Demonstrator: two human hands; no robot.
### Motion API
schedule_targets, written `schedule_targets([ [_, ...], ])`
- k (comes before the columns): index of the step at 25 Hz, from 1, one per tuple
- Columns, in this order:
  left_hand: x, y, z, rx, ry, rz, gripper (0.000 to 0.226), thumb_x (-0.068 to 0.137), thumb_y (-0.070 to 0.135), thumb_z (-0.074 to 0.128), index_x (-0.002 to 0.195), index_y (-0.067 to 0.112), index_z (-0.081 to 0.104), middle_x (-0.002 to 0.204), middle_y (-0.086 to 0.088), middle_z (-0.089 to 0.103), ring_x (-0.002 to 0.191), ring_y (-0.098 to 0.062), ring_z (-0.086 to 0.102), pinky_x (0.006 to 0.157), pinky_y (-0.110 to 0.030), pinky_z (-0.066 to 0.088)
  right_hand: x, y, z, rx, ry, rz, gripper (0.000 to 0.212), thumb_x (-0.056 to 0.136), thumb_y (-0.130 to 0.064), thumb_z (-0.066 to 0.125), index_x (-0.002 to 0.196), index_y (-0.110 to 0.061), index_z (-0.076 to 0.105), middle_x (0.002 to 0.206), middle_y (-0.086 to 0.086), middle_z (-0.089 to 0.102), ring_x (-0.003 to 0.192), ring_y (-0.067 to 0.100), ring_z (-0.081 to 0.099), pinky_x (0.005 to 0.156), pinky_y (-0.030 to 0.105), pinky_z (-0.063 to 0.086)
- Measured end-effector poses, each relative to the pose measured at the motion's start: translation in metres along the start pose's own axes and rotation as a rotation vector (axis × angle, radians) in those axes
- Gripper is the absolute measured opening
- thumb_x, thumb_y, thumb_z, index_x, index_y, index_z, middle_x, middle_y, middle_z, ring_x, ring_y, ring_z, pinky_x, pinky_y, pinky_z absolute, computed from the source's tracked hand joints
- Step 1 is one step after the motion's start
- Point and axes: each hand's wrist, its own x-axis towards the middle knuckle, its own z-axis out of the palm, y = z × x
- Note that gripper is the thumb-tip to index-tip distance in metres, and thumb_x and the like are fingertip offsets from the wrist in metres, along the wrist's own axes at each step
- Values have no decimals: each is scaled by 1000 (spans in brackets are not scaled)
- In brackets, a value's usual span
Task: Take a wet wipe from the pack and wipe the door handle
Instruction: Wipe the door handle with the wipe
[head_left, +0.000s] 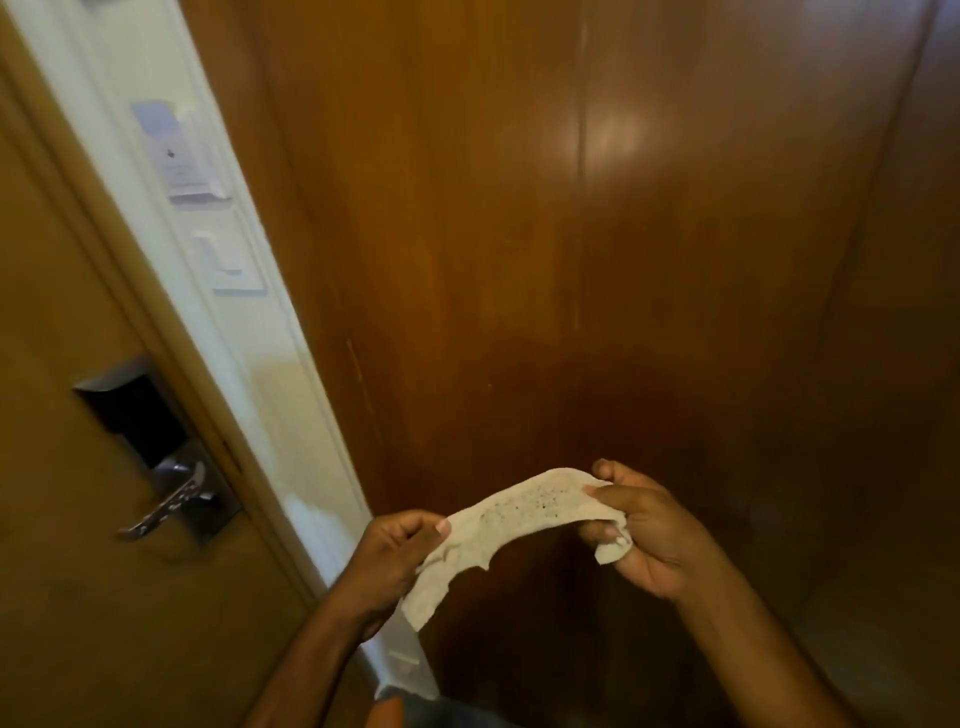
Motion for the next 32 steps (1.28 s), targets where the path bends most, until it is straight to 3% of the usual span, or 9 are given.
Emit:
schedule_targets([
  [4,-16,-12,-78,264,341,59,47,91,34,66,64,-5,64,41,-1,51,36,-12,46,45,-27,42,36,45,42,177,-81,91,19,77,8,46,85,-8,50,101,26,65,69,25,65,39,22,48],
  [7,-39,-8,-158,677,574,170,39,97,26,60,66,2,65,54,-4,61,47,-18,56,51,-37,49,65,77,83,169,-51,144,16,71,1,48,80,-7,59,82,17,64,78,29,61,67,41,54],
  [9,-59,2,-214,1089,730,312,37,99,32,51,75,11,69,65,-6,65,55,-23,61,52,-40,51,90,102,117,149,-47,175,16,71,-5,50,67,-10,64,76,16,64,75,31,60,70,46,49],
  [12,-75,16,-296,1658,845,427,38,98,30,46,104,0,69,100,-25,70,97,-43,66,83,-50,50,136,153,176,130,-83,125,9,69,-6,55,75,-11,60,81,15,61,75,30,60,66,40,52],
  [14,-78,30,-338,1890,887,412,46,94,24,52,130,-4,58,134,-35,57,129,-51,51,105,-61,37,164,186,208,118,-158,52,19,70,3,53,74,-13,62,80,13,65,72,27,65,58,35,56],
  [19,-82,35,-389,2193,893,464,54,98,23,45,148,1,40,152,-33,41,142,-48,35,115,-63,23,220,267,281,-315,-278,-41,25,85,0,56,84,-18,73,95,10,74,85,24,71,69,34,57],
  [26,-81,28,-393,2328,933,426,54,99,23,45,147,1,39,151,-33,39,141,-48,32,115,-61,24,262,319,320,-472,129,-412,25,73,-3,78,75,-26,68,73,-10,71,66,5,68,57,14,54],
  [29,-81,30,-391,2362,929,403,50,98,22,47,144,2,45,151,-33,41,141,-48,30,116,-61,22,282,321,334,-564,327,-559,12,80,-15,76,86,-18,65,94,-1,65,81,11,64,59,10,51],
  [32,-81,32,-387,2381,943,388,52,100,24,40,147,1,41,153,-33,38,143,-49,31,117,-63,24,303,318,347,-420,547,-461,20,94,-23,60,111,-12,62,110,4,65,100,22,66,67,16,53],
])
